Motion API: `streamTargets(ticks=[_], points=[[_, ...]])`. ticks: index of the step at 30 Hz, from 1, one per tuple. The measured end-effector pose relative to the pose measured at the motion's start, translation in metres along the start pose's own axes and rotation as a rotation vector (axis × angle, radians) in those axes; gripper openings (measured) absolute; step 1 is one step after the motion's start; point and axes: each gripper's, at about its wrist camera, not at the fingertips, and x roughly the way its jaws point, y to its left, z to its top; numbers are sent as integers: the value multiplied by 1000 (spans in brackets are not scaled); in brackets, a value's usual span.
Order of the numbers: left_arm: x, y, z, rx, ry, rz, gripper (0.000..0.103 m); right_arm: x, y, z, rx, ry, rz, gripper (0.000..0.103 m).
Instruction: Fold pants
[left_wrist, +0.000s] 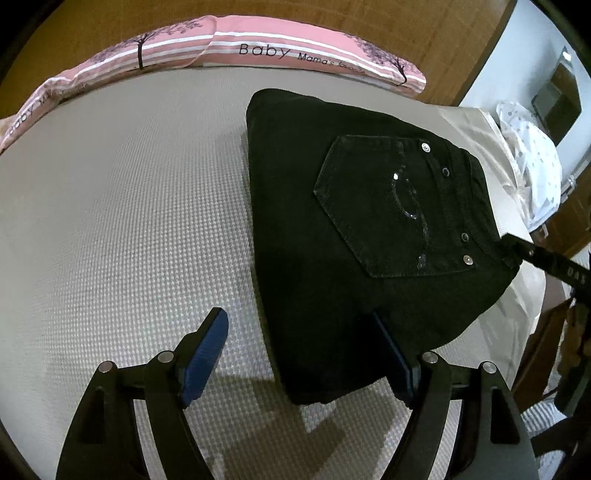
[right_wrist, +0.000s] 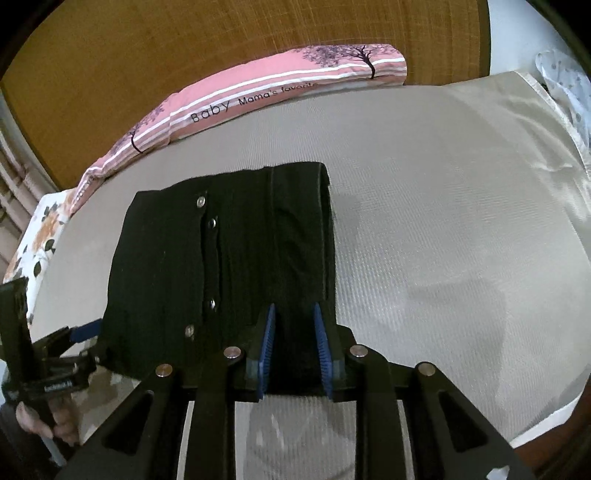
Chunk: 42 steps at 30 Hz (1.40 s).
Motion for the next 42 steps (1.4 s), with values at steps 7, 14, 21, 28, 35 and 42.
streamTargets(ticks=[7,14,21,28,35,42], points=[[-1,6,3,-19,16,-39,78,1,-25,-3,117,39,117,33],[-3,28,7,-149,30,-153,78,11,-48,5,187,89,256,59],[6,41,20,-252,64,-246,78,37,-64,11,253,141,342,63],[16,46,34,-301,70,-275,78,55,-72,17,256,173,415,63],[27,47,50,-300,78,-310,77,63,-72,22,197,187,457,64],[39,40,64,-296,102,-379,77,77,-57,34,125,206,513,67]])
